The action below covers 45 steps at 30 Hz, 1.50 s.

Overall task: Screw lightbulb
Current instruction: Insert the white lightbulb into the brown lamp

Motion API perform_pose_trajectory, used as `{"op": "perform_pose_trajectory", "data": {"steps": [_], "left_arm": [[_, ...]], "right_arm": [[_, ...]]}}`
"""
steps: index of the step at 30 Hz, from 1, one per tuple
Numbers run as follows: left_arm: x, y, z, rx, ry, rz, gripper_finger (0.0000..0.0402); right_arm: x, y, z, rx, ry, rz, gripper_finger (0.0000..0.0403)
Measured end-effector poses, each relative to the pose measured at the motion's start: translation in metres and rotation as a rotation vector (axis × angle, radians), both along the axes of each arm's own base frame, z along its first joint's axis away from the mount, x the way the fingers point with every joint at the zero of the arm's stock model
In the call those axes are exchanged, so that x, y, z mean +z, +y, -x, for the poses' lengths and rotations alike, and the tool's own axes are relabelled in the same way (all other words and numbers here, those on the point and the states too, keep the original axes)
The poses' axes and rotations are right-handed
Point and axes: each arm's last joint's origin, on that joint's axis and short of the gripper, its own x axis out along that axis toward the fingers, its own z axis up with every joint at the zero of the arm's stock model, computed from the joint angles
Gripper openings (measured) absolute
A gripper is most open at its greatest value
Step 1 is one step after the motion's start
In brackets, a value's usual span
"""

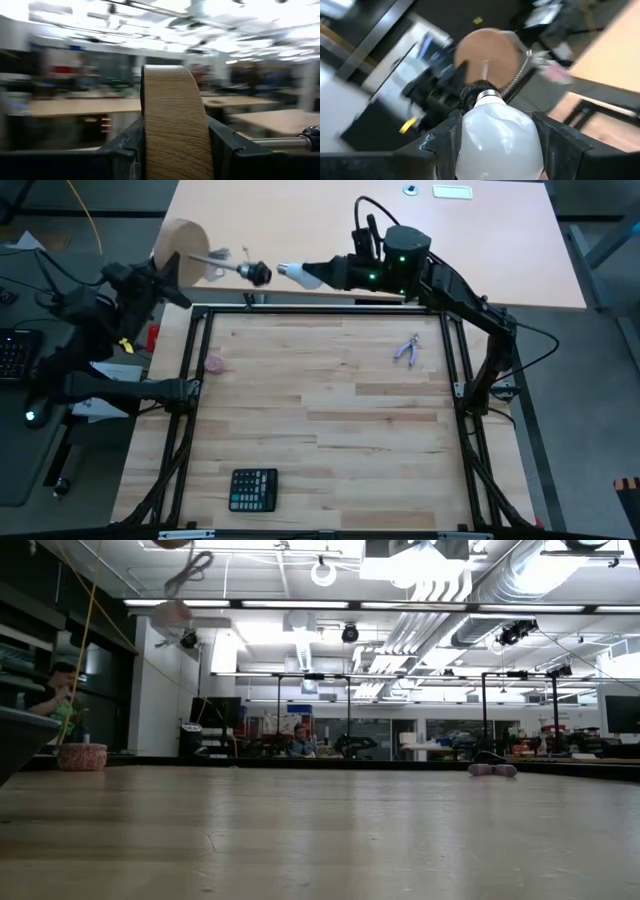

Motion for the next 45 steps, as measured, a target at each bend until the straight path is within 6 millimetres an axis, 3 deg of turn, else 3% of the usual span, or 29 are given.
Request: {"op": "perform_pose_trajectory", "data": {"steps": [6,12,22,34,45], "left_arm": [[-0.009,-0.001,0.001,-0.061,-0.021,0.077,0.0122],[-0.01,0.002,-0.002,0.06,0.01,0.096,0.0122],[-0.016,0.008,-0.031,0.097,0.097,0.116,0.0122],[-0.001,0.006,-0.023,0.051,-0.027,0.12,0.0122],[-0.004,0.006,-0.03,0.027,0.008,0.169,0.0122]], "right_arm": [[0.0,0.003,0.0,0.122,0.037,0.227,0.0216],[-0.004,0.01,0.005,0.205,0.147,0.528,0.0216],[-0.012,0.036,0.0,0.09,0.447,1.172,0.0216],[-0.01,0.06,-0.007,0.008,0.614,1.602,0.0216],[-0.006,0.065,-0.012,-0.021,0.628,1.77,0.0216]]}}
